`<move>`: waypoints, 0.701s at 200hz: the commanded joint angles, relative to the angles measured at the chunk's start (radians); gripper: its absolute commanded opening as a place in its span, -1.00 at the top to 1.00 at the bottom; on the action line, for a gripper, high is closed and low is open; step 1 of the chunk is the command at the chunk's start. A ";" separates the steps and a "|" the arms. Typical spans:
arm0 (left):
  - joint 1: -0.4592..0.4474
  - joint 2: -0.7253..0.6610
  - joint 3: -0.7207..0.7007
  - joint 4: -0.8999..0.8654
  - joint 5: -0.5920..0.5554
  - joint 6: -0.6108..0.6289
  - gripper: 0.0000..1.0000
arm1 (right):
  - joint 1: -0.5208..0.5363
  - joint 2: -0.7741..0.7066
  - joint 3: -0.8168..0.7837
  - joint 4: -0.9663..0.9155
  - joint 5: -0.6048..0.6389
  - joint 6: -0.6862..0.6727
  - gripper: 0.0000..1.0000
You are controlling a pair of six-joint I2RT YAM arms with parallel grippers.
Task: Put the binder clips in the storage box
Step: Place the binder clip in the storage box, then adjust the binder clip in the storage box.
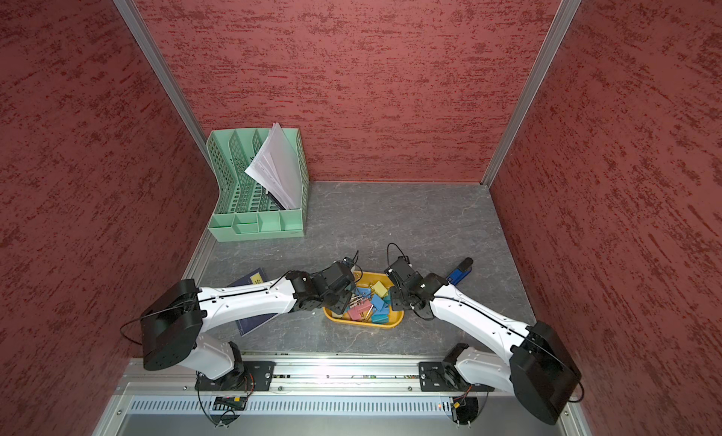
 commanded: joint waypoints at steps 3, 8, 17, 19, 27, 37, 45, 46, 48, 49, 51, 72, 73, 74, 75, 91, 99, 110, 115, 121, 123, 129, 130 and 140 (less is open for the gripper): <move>-0.004 0.002 0.010 -0.029 0.088 0.010 -0.03 | -0.010 -0.018 -0.007 0.018 -0.007 -0.007 -0.10; -0.005 0.002 0.011 -0.032 0.087 0.011 -0.04 | -0.010 -0.016 -0.007 0.018 -0.007 -0.007 -0.10; -0.005 0.001 0.011 -0.032 0.090 0.014 -0.09 | -0.010 -0.015 -0.006 0.019 -0.009 -0.007 -0.10; -0.006 0.001 0.011 -0.033 0.091 0.016 -0.11 | -0.010 -0.016 -0.007 0.019 -0.008 -0.007 -0.10; -0.005 0.002 0.012 -0.033 0.092 0.018 -0.20 | -0.010 -0.016 -0.008 0.020 -0.008 -0.007 -0.11; -0.004 0.004 0.015 -0.032 0.092 0.021 -0.27 | -0.011 -0.015 -0.008 0.020 -0.008 -0.007 -0.11; -0.004 0.005 0.016 -0.032 0.095 0.022 -0.41 | -0.010 -0.015 -0.007 0.019 -0.008 -0.007 -0.12; -0.004 0.005 0.015 -0.032 0.094 0.022 -0.44 | -0.011 -0.015 -0.007 0.020 -0.008 -0.007 -0.12; -0.004 0.006 0.015 -0.032 0.095 0.022 -0.50 | -0.011 -0.016 -0.006 0.019 -0.008 -0.007 -0.13; -0.004 0.005 0.016 -0.032 0.095 0.021 -0.53 | -0.010 -0.016 -0.006 0.020 -0.009 -0.007 -0.13; -0.004 0.005 0.017 -0.034 0.092 0.020 -0.57 | -0.010 -0.016 -0.006 0.020 -0.008 -0.007 -0.13; -0.003 -0.006 0.034 -0.058 0.045 0.016 -0.87 | -0.010 -0.016 -0.007 0.020 -0.009 -0.007 -0.13; -0.003 -0.007 0.035 -0.058 0.043 0.016 -0.89 | -0.010 -0.016 -0.007 0.020 -0.009 -0.007 -0.13; -0.002 -0.009 0.036 -0.059 0.041 0.015 -0.91 | -0.011 -0.016 -0.007 0.020 -0.009 -0.007 -0.14; -0.002 -0.011 0.037 -0.060 0.039 0.016 -0.92 | -0.010 -0.016 -0.007 0.020 -0.009 -0.007 -0.14; -0.003 -0.048 0.063 -0.075 0.005 0.019 -0.99 | -0.010 -0.016 -0.006 0.017 -0.007 -0.007 -0.16; -0.003 -0.073 0.073 -0.078 -0.010 0.019 -0.99 | -0.010 -0.020 -0.002 0.014 -0.007 -0.007 -0.18; -0.003 -0.110 0.089 -0.081 -0.021 0.020 -0.99 | -0.010 -0.027 -0.005 0.014 -0.005 -0.007 -0.23; -0.002 -0.127 0.096 -0.081 -0.022 0.020 -0.99 | -0.010 -0.031 -0.003 0.013 -0.004 -0.008 -0.29; -0.003 -0.146 0.105 -0.085 -0.025 0.019 -0.99 | -0.010 -0.037 -0.002 0.011 -0.003 -0.010 -0.36; -0.003 -0.150 0.108 -0.085 -0.026 0.018 -0.99 | -0.010 -0.037 -0.002 0.011 -0.003 -0.010 -0.37; -0.003 -0.172 0.114 -0.087 -0.036 0.016 -0.99 | -0.010 -0.043 0.002 0.010 -0.001 -0.014 -0.42; -0.003 -0.176 0.115 -0.088 -0.038 0.016 -0.99 | -0.010 -0.045 0.002 0.009 0.001 -0.015 -0.43; -0.003 -0.212 0.121 -0.087 -0.059 0.017 -0.99 | -0.010 -0.055 0.013 0.002 0.016 -0.021 -0.52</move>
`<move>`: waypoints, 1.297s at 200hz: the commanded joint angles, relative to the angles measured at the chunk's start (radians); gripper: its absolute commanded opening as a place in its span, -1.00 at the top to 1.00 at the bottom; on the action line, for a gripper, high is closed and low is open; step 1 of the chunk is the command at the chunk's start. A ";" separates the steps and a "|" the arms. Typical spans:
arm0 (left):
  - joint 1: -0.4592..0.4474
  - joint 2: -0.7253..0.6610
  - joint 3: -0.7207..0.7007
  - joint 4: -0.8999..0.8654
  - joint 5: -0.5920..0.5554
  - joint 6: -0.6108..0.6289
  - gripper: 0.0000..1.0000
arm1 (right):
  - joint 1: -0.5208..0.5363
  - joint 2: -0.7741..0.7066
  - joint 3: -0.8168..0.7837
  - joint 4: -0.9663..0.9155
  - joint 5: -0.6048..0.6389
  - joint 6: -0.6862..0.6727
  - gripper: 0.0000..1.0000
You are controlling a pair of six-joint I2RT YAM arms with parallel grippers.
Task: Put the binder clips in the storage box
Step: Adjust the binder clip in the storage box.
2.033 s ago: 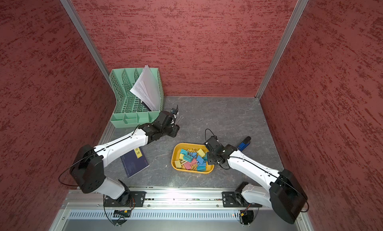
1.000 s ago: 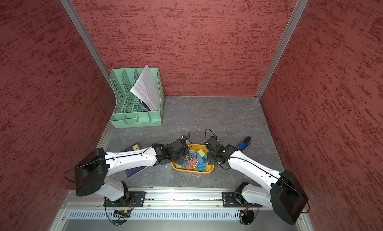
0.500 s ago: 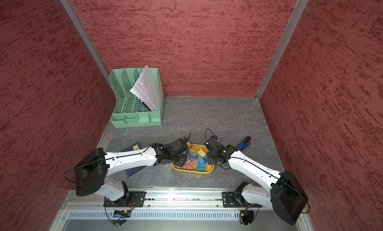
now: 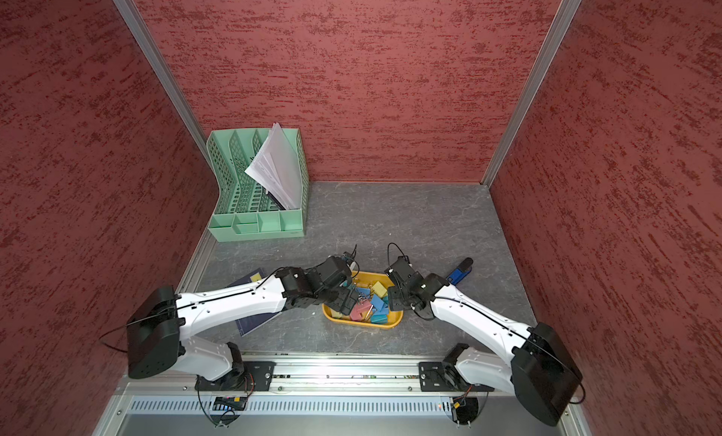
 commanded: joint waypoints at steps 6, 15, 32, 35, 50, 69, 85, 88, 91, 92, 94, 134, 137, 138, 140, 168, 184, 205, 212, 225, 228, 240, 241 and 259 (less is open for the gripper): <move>0.001 -0.111 0.053 -0.006 -0.073 0.008 -0.99 | -0.010 -0.044 0.019 0.001 0.025 -0.020 -0.60; 0.003 -0.147 0.058 0.006 -0.103 0.019 -0.99 | -0.010 -0.056 0.032 0.003 0.036 -0.030 -0.74; 0.038 -0.219 0.050 0.045 -0.147 0.047 -0.99 | -0.020 -0.074 0.065 0.004 0.078 -0.053 -0.96; 0.050 -0.231 0.047 0.049 -0.150 0.051 -0.99 | -0.024 -0.078 0.071 0.007 0.084 -0.060 -0.96; 0.143 -0.278 0.037 0.074 -0.129 0.060 -0.99 | -0.062 -0.088 0.097 0.027 0.093 -0.103 -0.97; 0.294 -0.316 0.017 0.094 -0.070 0.065 -0.99 | -0.152 -0.080 0.132 0.054 0.044 -0.140 -0.97; 0.380 -0.343 0.002 0.111 -0.092 0.096 -0.99 | -0.214 -0.078 0.154 0.075 0.044 -0.163 -0.97; 0.395 -0.348 0.000 0.118 -0.097 0.099 -0.99 | -0.225 -0.079 0.157 0.079 0.046 -0.166 -0.97; 0.411 -0.353 -0.005 0.125 -0.099 0.102 -0.99 | -0.237 -0.080 0.161 0.084 0.048 -0.171 -0.97; 0.417 -0.356 -0.005 0.127 -0.099 0.103 -0.99 | -0.240 -0.080 0.162 0.085 0.049 -0.173 -0.97; 0.428 -0.359 -0.007 0.131 -0.097 0.104 -0.99 | -0.247 -0.081 0.163 0.087 0.051 -0.176 -0.97; 0.616 -0.413 -0.052 0.173 0.022 0.118 -0.99 | -0.367 -0.093 0.178 0.145 0.003 -0.212 -0.97; 0.618 -0.416 -0.058 0.174 0.031 0.124 -0.99 | -0.368 -0.091 0.177 0.149 -0.005 -0.213 -0.97; 0.619 -0.417 -0.060 0.176 0.032 0.127 -0.99 | -0.368 -0.090 0.177 0.150 -0.008 -0.214 -0.97; 0.619 -0.420 -0.062 0.176 0.034 0.130 -0.99 | -0.368 -0.089 0.176 0.153 -0.012 -0.215 -0.97; 0.637 -0.448 -0.099 0.156 0.015 0.155 -0.99 | -0.367 -0.054 0.142 0.175 -0.092 -0.216 -0.97; 0.656 -0.459 -0.107 0.124 -0.029 0.136 -0.99 | -0.367 -0.053 0.105 0.184 -0.074 -0.177 -0.97; 0.660 -0.489 -0.149 0.155 -0.042 0.125 -0.99 | -0.368 -0.097 0.020 0.298 -0.155 -0.165 -0.97; 0.660 -0.500 -0.163 0.164 -0.033 0.118 -0.99 | -0.368 -0.111 0.004 0.327 -0.201 -0.166 -0.97; 0.659 -0.518 -0.186 0.176 -0.016 0.106 -0.99 | -0.368 -0.132 -0.033 0.392 -0.320 -0.170 -0.97; 0.659 -0.521 -0.192 0.180 -0.016 0.104 -0.99 | -0.369 -0.132 -0.041 0.406 -0.344 -0.170 -0.97; 0.658 -0.533 -0.213 0.176 -0.023 0.090 -0.99 | -0.357 -0.126 -0.064 0.440 -0.442 -0.165 -0.97; 0.658 -0.534 -0.214 0.176 -0.022 0.090 -0.99 | -0.354 -0.125 -0.065 0.443 -0.448 -0.165 -0.97; 0.651 -0.544 -0.243 0.181 -0.027 0.080 -0.99 | -0.273 -0.131 -0.091 0.467 -0.488 -0.164 -0.97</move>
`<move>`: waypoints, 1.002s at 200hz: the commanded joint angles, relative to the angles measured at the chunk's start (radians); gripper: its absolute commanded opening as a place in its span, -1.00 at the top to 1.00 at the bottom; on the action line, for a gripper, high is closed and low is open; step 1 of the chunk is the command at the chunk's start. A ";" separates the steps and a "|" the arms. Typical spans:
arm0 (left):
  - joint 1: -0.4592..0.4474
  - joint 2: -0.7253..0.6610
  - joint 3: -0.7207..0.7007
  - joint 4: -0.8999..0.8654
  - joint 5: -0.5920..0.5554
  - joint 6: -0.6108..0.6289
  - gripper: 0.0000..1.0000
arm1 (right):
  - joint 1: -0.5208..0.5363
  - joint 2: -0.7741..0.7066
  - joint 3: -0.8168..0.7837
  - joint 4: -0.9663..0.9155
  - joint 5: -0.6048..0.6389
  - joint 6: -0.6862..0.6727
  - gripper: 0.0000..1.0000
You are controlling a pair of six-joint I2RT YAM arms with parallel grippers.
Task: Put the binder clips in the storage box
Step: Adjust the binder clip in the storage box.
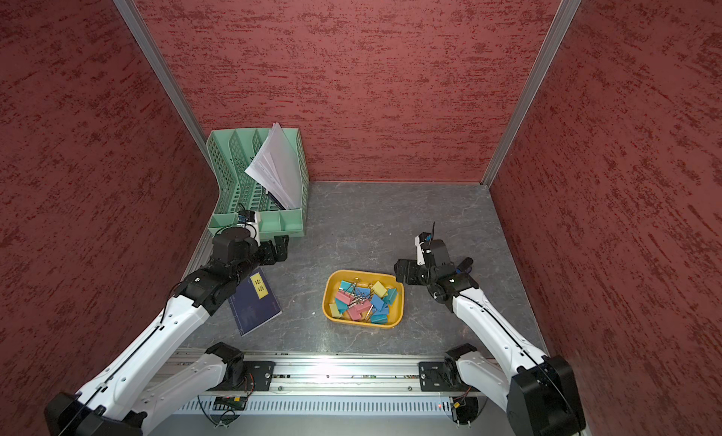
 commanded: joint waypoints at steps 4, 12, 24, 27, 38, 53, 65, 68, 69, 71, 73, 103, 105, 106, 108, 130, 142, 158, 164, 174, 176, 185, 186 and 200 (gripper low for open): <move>-0.009 -0.021 -0.034 0.030 -0.003 -0.026 -0.99 | 0.096 -0.027 -0.031 0.124 -0.162 0.010 -0.97; -0.013 -0.025 -0.041 0.028 -0.006 -0.029 -0.99 | 0.138 -0.044 -0.038 0.127 -0.158 0.020 -0.96; -0.021 -0.032 -0.048 0.024 -0.016 -0.035 -0.99 | 0.194 -0.073 -0.047 0.125 -0.134 0.040 -0.90; -0.022 -0.035 -0.048 0.024 -0.016 -0.036 -0.99 | 0.206 -0.079 -0.050 0.127 -0.132 0.046 -0.88; -0.028 -0.044 -0.056 0.025 -0.014 -0.038 -0.99 | 0.246 -0.085 -0.056 0.132 -0.130 0.076 -0.79; -0.037 -0.055 -0.067 0.027 -0.019 -0.041 -0.99 | 0.305 -0.051 -0.059 0.129 -0.123 0.104 -0.61; -0.043 -0.059 -0.073 0.025 -0.021 -0.042 -0.99 | 0.371 -0.010 -0.055 0.121 -0.086 0.116 -0.51; -0.045 -0.059 -0.074 0.026 -0.022 -0.041 -0.99 | 0.388 0.001 -0.055 0.121 -0.077 0.118 -0.49; -0.045 -0.060 -0.075 0.024 -0.023 -0.042 -0.99 | 0.394 0.004 -0.055 0.121 -0.074 0.119 -0.48; -0.047 -0.061 -0.074 0.024 -0.023 -0.042 -0.99 | 0.404 0.012 -0.054 0.121 -0.068 0.121 -0.46; -0.048 -0.061 -0.076 0.023 -0.024 -0.043 -0.99 | 0.415 0.021 -0.053 0.121 -0.063 0.124 -0.43; -0.060 -0.062 -0.075 0.027 -0.031 -0.036 -0.99 | 0.528 0.164 -0.012 0.132 -0.017 0.152 -0.14; -0.060 -0.060 -0.074 0.026 -0.031 -0.036 -0.99 | 0.537 0.175 -0.007 0.133 -0.014 0.152 -0.14; -0.060 -0.059 -0.074 0.027 -0.031 -0.036 -0.99 | 0.540 0.179 -0.005 0.134 -0.012 0.152 -0.13; -0.060 -0.059 -0.074 0.026 -0.031 -0.035 -0.99 | 0.547 0.189 -0.001 0.135 -0.008 0.152 -0.13; -0.063 -0.059 -0.071 0.025 -0.038 -0.033 -0.99 | 0.580 0.287 0.047 0.148 0.022 0.153 -0.07; -0.062 -0.060 -0.071 0.026 -0.038 -0.032 -0.99 | 0.580 0.329 0.072 0.149 0.046 0.152 -0.07; -0.063 -0.058 -0.071 0.025 -0.037 -0.032 -0.99 | 0.580 0.379 0.114 0.140 0.066 0.143 -0.08; -0.064 -0.058 -0.071 0.023 -0.037 -0.032 -0.99 | 0.580 0.398 0.133 0.131 0.078 0.139 -0.09; -0.064 -0.057 -0.070 0.024 -0.037 -0.030 -0.99 | 0.580 0.436 0.165 0.112 0.090 0.132 -0.10; -0.064 -0.057 -0.070 0.024 -0.035 -0.030 -0.99 | 0.580 0.442 0.171 0.108 0.094 0.131 -0.10; -0.064 -0.054 -0.068 0.023 -0.033 -0.029 -0.99 | 0.580 0.463 0.194 0.084 0.128 0.133 -0.09; -0.064 -0.053 -0.068 0.023 -0.033 -0.029 -0.99 | 0.580 0.465 0.196 0.082 0.132 0.133 -0.09; -0.064 -0.047 -0.065 0.020 -0.030 -0.027 -0.99 | 0.575 0.474 0.213 0.050 0.188 0.140 -0.10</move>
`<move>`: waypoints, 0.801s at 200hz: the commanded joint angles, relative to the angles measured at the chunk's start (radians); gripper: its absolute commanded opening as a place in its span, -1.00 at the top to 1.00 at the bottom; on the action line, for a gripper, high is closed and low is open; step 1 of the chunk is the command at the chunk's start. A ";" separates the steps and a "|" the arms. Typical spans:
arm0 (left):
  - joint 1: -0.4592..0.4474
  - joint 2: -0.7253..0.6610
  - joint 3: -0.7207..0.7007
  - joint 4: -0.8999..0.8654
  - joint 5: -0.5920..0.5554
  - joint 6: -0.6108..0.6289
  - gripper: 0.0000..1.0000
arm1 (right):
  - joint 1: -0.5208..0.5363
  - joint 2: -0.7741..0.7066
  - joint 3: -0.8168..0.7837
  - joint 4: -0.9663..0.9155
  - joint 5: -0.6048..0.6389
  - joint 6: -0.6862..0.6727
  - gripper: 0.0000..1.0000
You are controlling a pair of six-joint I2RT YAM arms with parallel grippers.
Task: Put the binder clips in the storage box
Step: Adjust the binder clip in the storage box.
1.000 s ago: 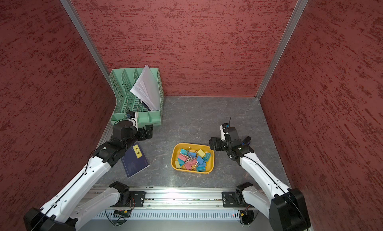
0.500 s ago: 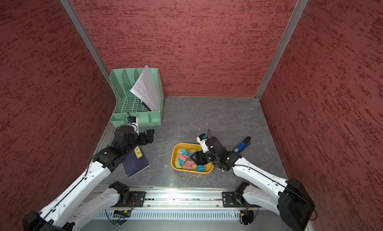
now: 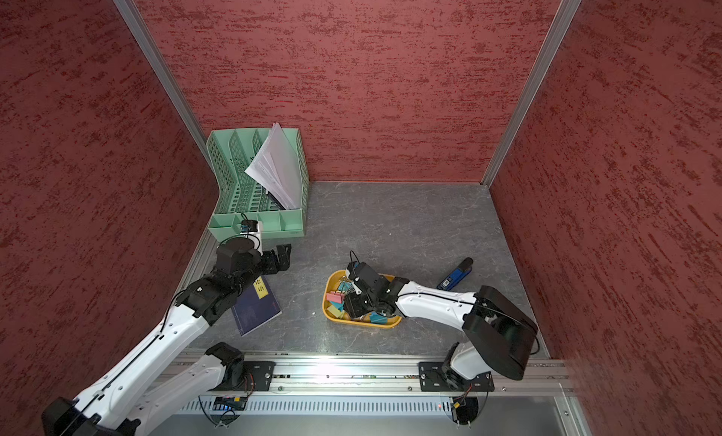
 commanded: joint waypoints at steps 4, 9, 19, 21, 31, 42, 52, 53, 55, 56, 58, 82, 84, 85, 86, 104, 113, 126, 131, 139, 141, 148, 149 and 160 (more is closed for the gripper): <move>-0.006 0.005 0.004 0.014 0.000 0.012 -0.99 | -0.005 0.018 0.047 -0.050 0.140 0.004 -0.10; -0.005 0.006 0.004 0.014 0.000 0.012 -0.99 | -0.008 0.010 0.045 -0.059 0.154 0.009 -0.10; -0.004 0.009 0.006 0.013 0.002 0.012 -0.99 | -0.022 -0.010 0.031 -0.067 0.169 0.018 -0.11; -0.005 0.009 0.006 0.012 0.001 0.013 -0.99 | -0.025 -0.015 0.028 -0.070 0.171 0.020 -0.11; -0.006 0.010 0.006 0.014 0.005 0.014 -0.99 | -0.040 -0.037 0.014 -0.090 0.182 0.021 -0.12; -0.006 0.013 0.009 0.014 0.011 0.016 -0.99 | -0.046 -0.081 0.005 -0.121 0.197 0.010 -0.13; -0.006 0.016 0.009 0.014 0.015 0.016 -0.99 | -0.050 -0.114 -0.004 -0.142 0.212 0.004 -0.14; -0.006 0.016 0.009 0.015 0.015 0.016 -0.99 | -0.051 -0.119 -0.004 -0.144 0.212 0.003 -0.15; -0.007 0.018 0.008 0.015 0.015 0.016 -0.99 | -0.052 -0.125 -0.007 -0.145 0.209 0.001 -0.15; -0.006 0.019 0.009 0.015 0.015 0.016 -1.00 | -0.052 -0.127 -0.008 -0.145 0.209 -0.001 -0.15; -0.007 0.019 0.008 0.015 0.015 0.016 -1.00 | -0.053 -0.134 -0.010 -0.144 0.207 -0.005 -0.15; -0.009 0.031 0.002 0.025 0.016 0.013 -0.99 | -0.069 -0.182 -0.025 -0.151 0.209 -0.024 -0.16; -0.010 0.033 0.002 0.025 0.018 0.012 -0.99 | -0.071 -0.185 -0.028 -0.148 0.207 -0.026 -0.16; -0.010 0.033 0.001 0.026 0.018 0.012 -0.99 | -0.072 -0.188 -0.029 -0.146 0.205 -0.026 -0.17; -0.011 0.034 0.001 0.026 0.019 0.012 -0.99 | -0.073 -0.190 -0.031 -0.145 0.205 -0.027 -0.17; -0.026 0.042 -0.003 0.029 -0.006 0.017 -0.99 | -0.100 -0.225 -0.049 -0.118 0.185 -0.038 -0.18; -0.029 0.043 -0.006 0.031 -0.025 0.019 -0.99 | -0.115 -0.245 -0.057 -0.113 0.193 -0.043 -0.21; -0.031 0.046 -0.014 0.046 -0.041 0.023 -0.99 | -0.145 -0.282 -0.065 -0.104 0.198 -0.063 -0.24; -0.031 0.048 -0.019 0.054 -0.046 0.024 -0.99 | -0.153 -0.300 -0.071 -0.095 0.203 -0.077 -0.26; -0.031 0.051 -0.024 0.067 -0.059 0.024 -0.99 | -0.167 -0.330 -0.078 -0.083 0.222 -0.094 -0.31; -0.033 0.051 -0.027 0.069 -0.062 0.022 -0.99 | -0.173 -0.337 -0.079 -0.081 0.227 -0.097 -0.33; -0.034 0.051 -0.036 0.087 -0.067 0.020 -0.99 | -0.191 -0.362 -0.087 -0.070 0.238 -0.114 -0.42; -0.035 0.051 -0.039 0.090 -0.068 0.020 -0.99 | -0.194 -0.366 -0.088 -0.067 0.239 -0.118 -0.43; -0.038 0.052 -0.065 0.133 -0.066 0.025 -0.99 | -0.236 -0.398 -0.102 -0.047 0.240 -0.146 -0.51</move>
